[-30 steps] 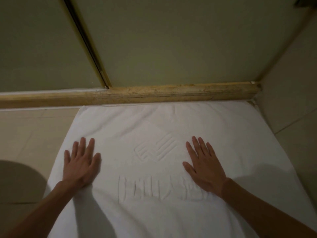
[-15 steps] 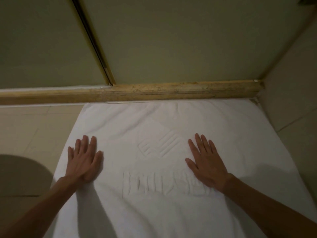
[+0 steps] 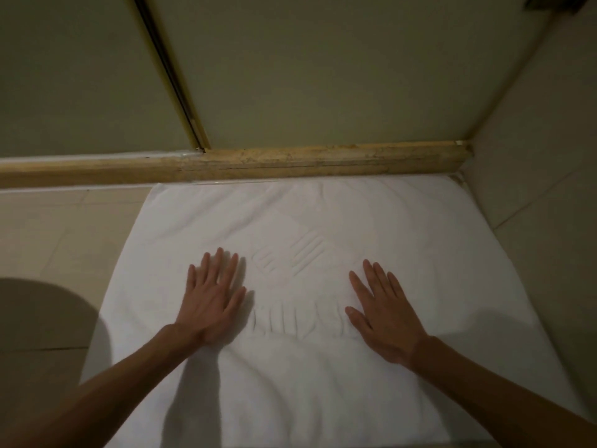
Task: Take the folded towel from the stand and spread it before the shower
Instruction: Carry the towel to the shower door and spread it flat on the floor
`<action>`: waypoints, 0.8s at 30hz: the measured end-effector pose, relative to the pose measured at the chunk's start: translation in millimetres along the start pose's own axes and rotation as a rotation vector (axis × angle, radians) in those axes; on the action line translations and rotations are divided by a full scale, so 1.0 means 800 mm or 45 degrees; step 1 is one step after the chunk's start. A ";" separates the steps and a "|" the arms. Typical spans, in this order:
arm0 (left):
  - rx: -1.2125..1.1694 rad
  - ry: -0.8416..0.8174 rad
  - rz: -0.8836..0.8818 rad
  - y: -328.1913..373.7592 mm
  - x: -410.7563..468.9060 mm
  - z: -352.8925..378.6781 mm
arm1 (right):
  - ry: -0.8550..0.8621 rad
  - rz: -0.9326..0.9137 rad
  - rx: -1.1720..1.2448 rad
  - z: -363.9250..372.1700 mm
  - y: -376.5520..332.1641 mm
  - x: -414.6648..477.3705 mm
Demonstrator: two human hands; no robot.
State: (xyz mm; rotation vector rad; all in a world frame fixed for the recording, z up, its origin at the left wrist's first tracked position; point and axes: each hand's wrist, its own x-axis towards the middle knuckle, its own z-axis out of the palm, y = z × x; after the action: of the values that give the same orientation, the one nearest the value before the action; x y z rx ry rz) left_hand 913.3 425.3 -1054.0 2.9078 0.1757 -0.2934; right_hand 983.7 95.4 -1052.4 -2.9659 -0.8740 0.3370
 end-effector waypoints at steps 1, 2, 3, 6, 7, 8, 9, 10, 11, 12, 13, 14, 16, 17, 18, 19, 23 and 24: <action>0.006 -0.011 0.014 0.019 -0.004 0.003 | -0.013 0.004 0.006 0.000 0.000 -0.006; 0.009 -0.018 0.019 0.038 -0.008 0.007 | -0.026 0.008 0.017 0.001 -0.001 -0.012; 0.008 -0.019 0.016 0.057 -0.013 0.012 | -0.032 0.014 0.023 0.001 -0.001 -0.019; -0.042 -0.018 0.027 0.108 -0.032 0.028 | -0.034 0.009 0.014 0.002 -0.008 -0.037; -0.069 -0.021 0.045 0.122 -0.039 0.033 | -0.038 0.000 0.027 0.002 -0.011 -0.042; -0.087 -0.021 0.067 0.134 -0.045 0.037 | -0.045 -0.005 0.035 0.003 -0.014 -0.047; -0.090 -0.016 0.090 0.144 -0.051 0.042 | -0.053 -0.008 0.029 0.005 -0.017 -0.052; -0.077 -0.006 0.113 0.153 -0.055 0.046 | -0.058 -0.015 0.014 0.007 -0.019 -0.055; -0.055 0.003 0.134 0.160 -0.059 0.050 | -0.063 -0.025 -0.002 0.009 -0.021 -0.058; -0.032 0.009 0.150 0.164 -0.062 0.053 | -0.067 -0.031 -0.016 0.011 -0.022 -0.060; -0.009 0.010 0.158 0.167 -0.064 0.057 | -0.066 -0.032 -0.027 0.013 -0.023 -0.061; 0.018 0.005 0.159 0.167 -0.065 0.059 | -0.063 -0.034 -0.038 0.015 -0.023 -0.061; 0.085 -0.006 0.145 0.163 -0.065 0.064 | -0.057 -0.037 -0.062 0.017 -0.023 -0.060; 0.110 -0.008 0.135 0.160 -0.065 0.065 | -0.055 -0.037 -0.069 0.018 -0.022 -0.060; 0.122 -0.008 0.128 0.158 -0.065 0.066 | -0.052 -0.036 -0.074 0.019 -0.022 -0.060; 0.122 -0.009 0.124 0.156 -0.065 0.066 | -0.050 -0.034 -0.076 0.020 -0.021 -0.059; 0.085 0.015 0.126 0.147 -0.068 0.066 | -0.048 -0.019 -0.086 0.023 -0.020 -0.058; 0.076 0.021 0.113 0.142 -0.070 0.065 | -0.048 -0.019 -0.094 0.023 -0.020 -0.058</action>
State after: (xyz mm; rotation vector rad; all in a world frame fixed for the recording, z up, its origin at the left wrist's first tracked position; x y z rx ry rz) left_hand 865.4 297.8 -1069.6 2.9672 0.0410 -0.2642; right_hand 933.3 83.5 -1060.1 -3.0281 -0.9316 0.3691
